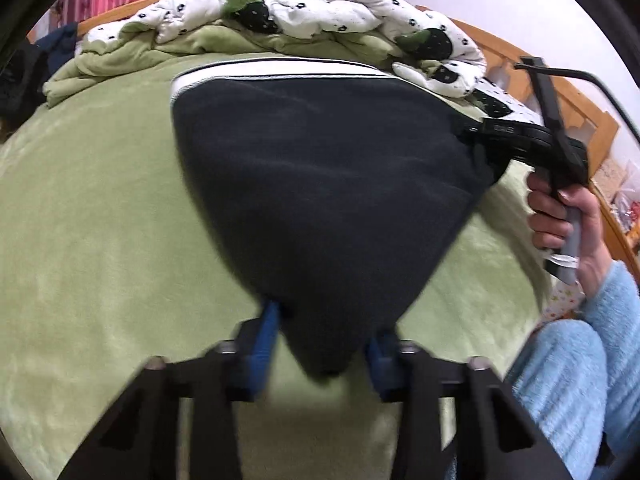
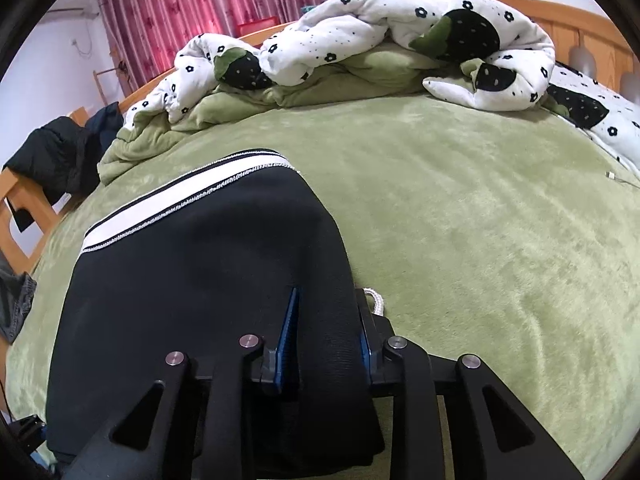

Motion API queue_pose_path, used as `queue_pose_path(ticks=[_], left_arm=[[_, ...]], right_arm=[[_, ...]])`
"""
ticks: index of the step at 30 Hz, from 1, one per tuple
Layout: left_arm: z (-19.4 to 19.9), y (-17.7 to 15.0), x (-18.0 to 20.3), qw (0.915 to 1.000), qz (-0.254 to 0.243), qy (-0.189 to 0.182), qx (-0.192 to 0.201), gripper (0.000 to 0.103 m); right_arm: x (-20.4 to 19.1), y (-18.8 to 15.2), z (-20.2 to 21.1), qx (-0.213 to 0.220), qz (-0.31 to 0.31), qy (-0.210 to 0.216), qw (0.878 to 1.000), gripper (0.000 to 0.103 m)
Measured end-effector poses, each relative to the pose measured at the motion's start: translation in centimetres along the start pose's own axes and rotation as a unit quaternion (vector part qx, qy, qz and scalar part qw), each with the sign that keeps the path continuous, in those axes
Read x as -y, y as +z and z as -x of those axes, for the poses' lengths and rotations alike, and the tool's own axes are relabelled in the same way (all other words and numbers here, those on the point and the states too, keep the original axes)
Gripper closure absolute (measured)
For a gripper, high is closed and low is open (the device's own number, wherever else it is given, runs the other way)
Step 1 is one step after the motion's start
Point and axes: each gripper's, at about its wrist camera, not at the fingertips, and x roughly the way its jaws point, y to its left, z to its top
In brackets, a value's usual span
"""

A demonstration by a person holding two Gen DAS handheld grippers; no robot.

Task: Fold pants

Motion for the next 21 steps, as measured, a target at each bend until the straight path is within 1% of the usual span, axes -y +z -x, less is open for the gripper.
queue_pose_path(ticks=[1,2,3,4,5,6,7,8,9,10,11,12,13,14,15,17,19,21], left_arm=[[0.3,0.2,-0.4,0.9997,0.014,0.009,0.015,0.085],[0.8,0.4,-1.3,0.9983,0.045,0.012,0.035,0.086],[1.3,0.3,-2.4,0.9962,0.077,-0.003,0.041,0.086],[1.4,0.0,-3.2,0.9940,0.100,-0.027,0.034,0.086],[1.2,-0.3,-3.8,0.9913,0.116,-0.059,0.015,0.083],[1.1,-0.6,-3.9,0.9903,0.119,-0.072,0.000,0.080],[1.2,-1.1,-4.1,0.9902,0.116,-0.078,-0.010,0.080],[1.6,-1.7,-4.1,0.9905,0.108,-0.083,-0.015,0.074],[2.0,-2.2,-4.2,0.9912,0.102,-0.082,-0.016,0.065],[2.6,-2.8,-4.3,0.9919,0.099,-0.079,-0.015,0.061],[3.2,-3.3,-4.7,0.9916,0.102,-0.079,-0.008,0.052],[3.7,-3.3,-5.2,0.9907,0.109,-0.081,-0.001,0.048],[4.0,-3.3,-5.7,0.9895,0.118,-0.083,0.006,0.048],[4.4,-2.9,-6.2,0.9883,0.127,-0.084,0.012,0.045],[4.4,-2.1,-6.5,0.9873,0.133,-0.086,0.015,0.041],[3.9,0.2,-7.2,0.9866,0.140,-0.083,0.015,0.037],[3.0,2.4,-7.7,0.9871,0.141,-0.074,0.017,0.037],[1.5,4.7,-8.2,0.9862,0.146,-0.075,0.023,0.037]], right_arm=[[0.0,-0.1,0.0,0.000,-0.001,0.003,1.000,0.077],[0.1,-0.3,0.1,0.000,-0.001,0.005,1.000,0.077],[0.1,-0.5,0.1,-0.002,0.000,0.005,1.000,0.076],[-0.2,-0.5,0.1,-0.004,0.007,0.002,1.000,0.069],[-0.4,-0.5,0.2,-0.005,0.017,-0.005,1.000,0.066],[-0.7,-0.5,0.5,-0.008,0.032,-0.012,0.999,0.061],[-0.8,-0.4,0.6,-0.011,0.044,-0.015,0.999,0.060],[-1.1,0.0,0.8,-0.016,0.064,-0.018,0.998,0.060],[-1.4,0.4,1.0,-0.017,0.079,-0.019,0.997,0.059],[-1.5,0.7,1.2,-0.014,0.088,-0.023,0.996,0.056],[-1.6,1.2,1.4,-0.009,0.100,-0.026,0.995,0.052],[-1.8,1.7,1.5,-0.003,0.111,-0.025,0.993,0.044],[-2.0,2.3,1.5,0.002,0.119,-0.025,0.993,0.040],[-2.1,2.9,1.3,0.003,0.125,-0.027,0.992,0.040],[-2.3,3.8,0.9,-0.001,0.131,-0.029,0.991,0.040],[-2.6,5.2,0.0,-0.013,0.137,-0.025,0.990,0.040],[-3.1,6.5,-1.5,-0.042,0.145,-0.005,0.989,0.036],[-3.5,7.6,-4.3,-0.100,0.161,0.017,0.982,0.035]])
